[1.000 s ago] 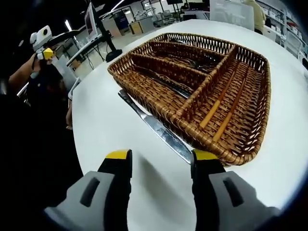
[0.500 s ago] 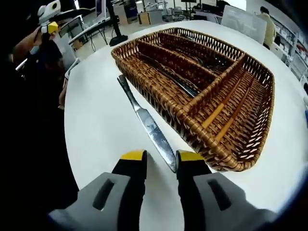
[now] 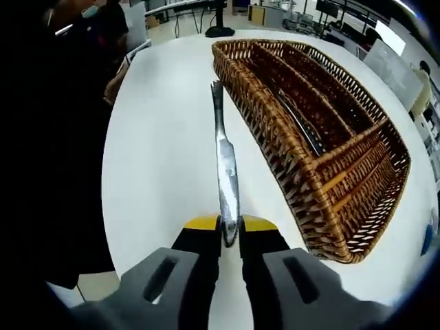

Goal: Arrange the knives, forks, and spoons in their matching storage slots by inserting each utensil handle-first until every utensil is classified and aligned in the correct compartment

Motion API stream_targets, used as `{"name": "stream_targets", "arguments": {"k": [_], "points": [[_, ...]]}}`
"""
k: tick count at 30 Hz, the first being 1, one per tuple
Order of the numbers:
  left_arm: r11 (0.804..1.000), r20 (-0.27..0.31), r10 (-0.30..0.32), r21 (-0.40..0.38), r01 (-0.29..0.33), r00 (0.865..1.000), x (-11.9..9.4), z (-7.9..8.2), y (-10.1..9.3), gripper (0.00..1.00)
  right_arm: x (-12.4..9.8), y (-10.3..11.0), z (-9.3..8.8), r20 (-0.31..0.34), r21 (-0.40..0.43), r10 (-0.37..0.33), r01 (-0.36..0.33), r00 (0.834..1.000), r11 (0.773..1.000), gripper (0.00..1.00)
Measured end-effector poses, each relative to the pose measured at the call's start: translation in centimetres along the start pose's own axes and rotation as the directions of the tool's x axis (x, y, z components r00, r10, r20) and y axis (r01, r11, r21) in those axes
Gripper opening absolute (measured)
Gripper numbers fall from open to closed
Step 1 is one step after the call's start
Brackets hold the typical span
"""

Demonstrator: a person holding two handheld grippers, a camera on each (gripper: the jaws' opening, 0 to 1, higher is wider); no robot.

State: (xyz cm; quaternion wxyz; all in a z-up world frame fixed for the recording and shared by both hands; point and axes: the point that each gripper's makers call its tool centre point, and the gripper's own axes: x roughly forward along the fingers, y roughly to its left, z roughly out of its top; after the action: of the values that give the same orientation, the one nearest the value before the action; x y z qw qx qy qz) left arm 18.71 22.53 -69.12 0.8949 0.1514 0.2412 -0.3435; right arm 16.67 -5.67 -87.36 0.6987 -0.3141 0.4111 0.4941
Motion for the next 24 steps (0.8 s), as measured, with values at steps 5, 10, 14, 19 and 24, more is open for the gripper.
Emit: {"name": "stream_targets", "arguments": {"k": [5,10,14,19,24], "points": [[0.994,-0.050,-0.070,0.075,0.074,0.996,1.8,-0.7,-2.1,0.89,-0.6,0.5,-0.1,-0.015,-0.014,0.021,-0.022,1.000,1.000,0.08],[0.986,-0.064,-0.121,0.106,0.127,0.991,3.1,-0.6,-3.6,0.86,-1.0,1.1,0.0,-0.008,-0.044,0.039,-0.040,0.999,0.998,0.08],[0.980,-0.088,-0.145,0.124,0.155,0.986,3.6,-1.4,-4.1,0.84,-1.4,1.1,0.0,-0.016,-0.083,0.027,-0.028,1.000,0.996,0.08],[0.974,-0.106,-0.173,0.132,0.186,0.979,4.1,-2.0,-4.9,0.80,-2.0,1.5,0.5,-0.008,-0.107,0.045,-0.045,0.999,0.993,0.08],[0.951,-0.141,-0.241,0.162,0.262,0.960,5.5,-2.9,-6.7,0.74,-2.1,1.9,0.8,-0.019,-0.149,0.067,-0.069,0.998,0.986,0.07]]}}
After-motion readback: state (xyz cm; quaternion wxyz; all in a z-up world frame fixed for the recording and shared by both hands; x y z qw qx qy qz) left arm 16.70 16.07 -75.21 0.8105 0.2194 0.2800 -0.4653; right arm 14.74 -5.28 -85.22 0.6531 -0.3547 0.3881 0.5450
